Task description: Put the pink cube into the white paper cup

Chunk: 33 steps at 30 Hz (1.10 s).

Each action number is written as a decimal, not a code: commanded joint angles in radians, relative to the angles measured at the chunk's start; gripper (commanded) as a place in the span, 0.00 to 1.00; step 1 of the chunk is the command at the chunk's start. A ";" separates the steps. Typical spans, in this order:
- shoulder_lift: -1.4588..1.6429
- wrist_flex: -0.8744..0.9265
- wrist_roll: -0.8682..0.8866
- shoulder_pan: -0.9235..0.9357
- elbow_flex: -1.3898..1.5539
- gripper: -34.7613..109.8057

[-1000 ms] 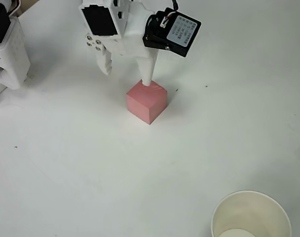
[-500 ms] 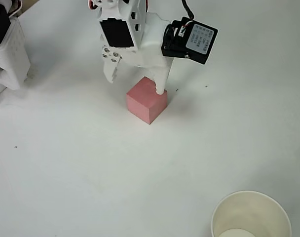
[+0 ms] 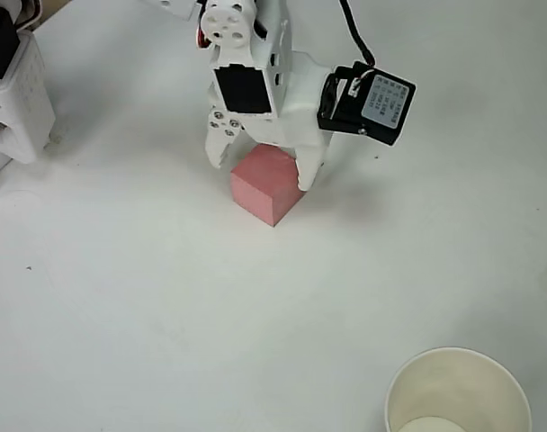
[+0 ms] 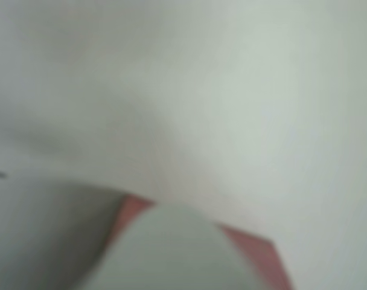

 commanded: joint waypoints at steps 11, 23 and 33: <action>0.025 -0.003 0.043 -0.023 -0.078 0.34; 0.032 0.069 -0.083 0.052 -0.215 0.30; 0.029 0.250 -0.201 0.176 -0.434 0.30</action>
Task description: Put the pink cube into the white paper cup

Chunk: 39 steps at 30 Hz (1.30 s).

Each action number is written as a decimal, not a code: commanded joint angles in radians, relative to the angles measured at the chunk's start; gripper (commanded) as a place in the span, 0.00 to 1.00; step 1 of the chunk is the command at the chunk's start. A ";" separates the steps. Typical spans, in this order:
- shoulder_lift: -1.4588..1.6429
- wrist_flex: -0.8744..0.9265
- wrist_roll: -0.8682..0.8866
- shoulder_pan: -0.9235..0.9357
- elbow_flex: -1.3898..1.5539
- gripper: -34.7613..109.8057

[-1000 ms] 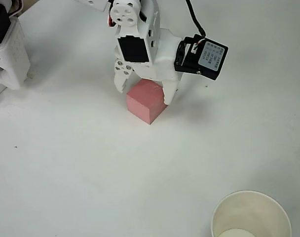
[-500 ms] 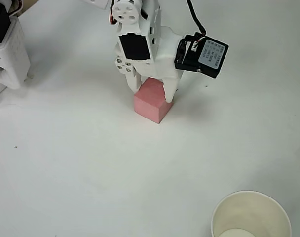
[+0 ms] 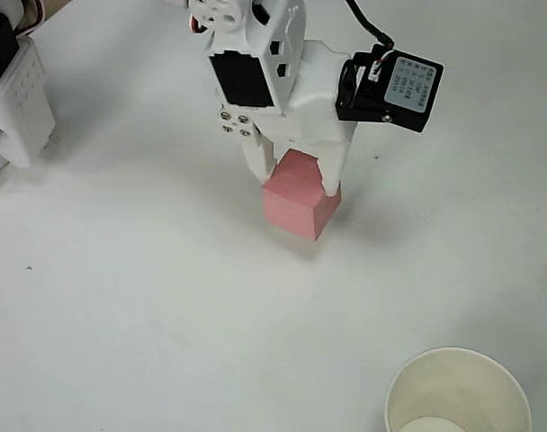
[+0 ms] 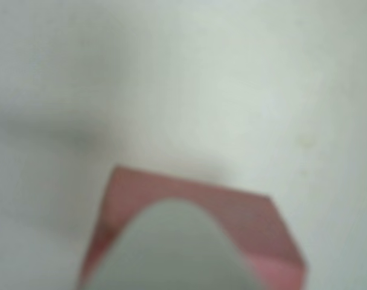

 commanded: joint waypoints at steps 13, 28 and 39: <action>-0.252 0.322 -0.175 0.146 -0.730 0.33; -0.577 0.479 -0.252 0.176 -1.331 0.33; -0.680 0.479 -0.319 0.232 -1.532 0.33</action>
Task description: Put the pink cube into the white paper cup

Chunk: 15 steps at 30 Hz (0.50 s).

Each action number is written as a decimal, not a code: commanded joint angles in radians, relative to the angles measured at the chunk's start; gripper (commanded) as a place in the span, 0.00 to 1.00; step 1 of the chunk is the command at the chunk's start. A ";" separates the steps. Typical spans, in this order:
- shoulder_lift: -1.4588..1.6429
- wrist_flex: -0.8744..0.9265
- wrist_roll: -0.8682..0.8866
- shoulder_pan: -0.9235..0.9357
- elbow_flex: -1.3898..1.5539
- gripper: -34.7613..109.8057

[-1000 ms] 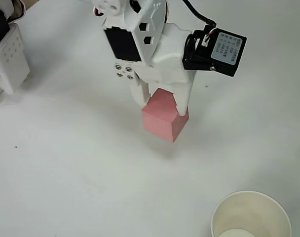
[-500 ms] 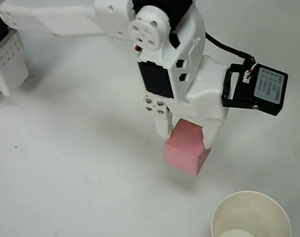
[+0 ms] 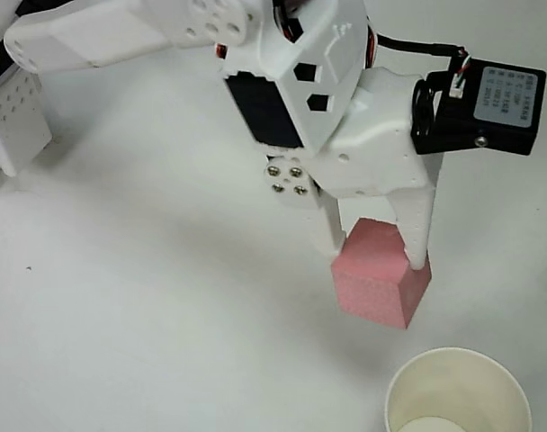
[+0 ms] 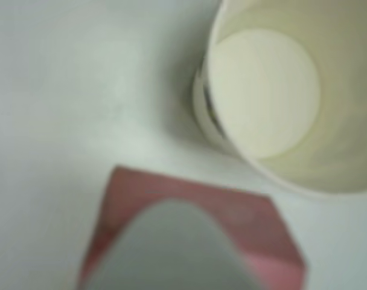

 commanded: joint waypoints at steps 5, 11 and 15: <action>0.005 0.011 -0.052 0.031 -0.176 0.34; -0.031 -0.005 -0.069 0.043 -0.241 0.34; -0.037 -0.037 -0.080 0.048 -0.241 0.34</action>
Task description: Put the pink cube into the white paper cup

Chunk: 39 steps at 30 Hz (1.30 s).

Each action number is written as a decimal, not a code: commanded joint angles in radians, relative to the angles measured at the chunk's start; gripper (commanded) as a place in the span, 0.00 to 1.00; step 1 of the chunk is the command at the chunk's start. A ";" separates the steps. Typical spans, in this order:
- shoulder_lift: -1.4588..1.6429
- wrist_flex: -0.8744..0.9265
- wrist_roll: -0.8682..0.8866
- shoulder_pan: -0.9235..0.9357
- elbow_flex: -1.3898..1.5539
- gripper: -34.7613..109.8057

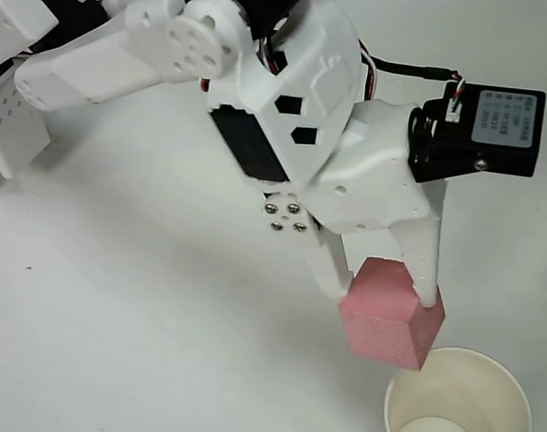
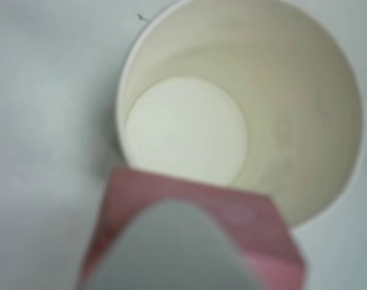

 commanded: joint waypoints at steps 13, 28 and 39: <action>0.032 -0.204 -0.055 0.005 -0.100 0.35; -0.021 -0.314 -0.058 0.032 -0.100 0.35; -0.032 -0.336 -0.095 0.035 -0.100 0.48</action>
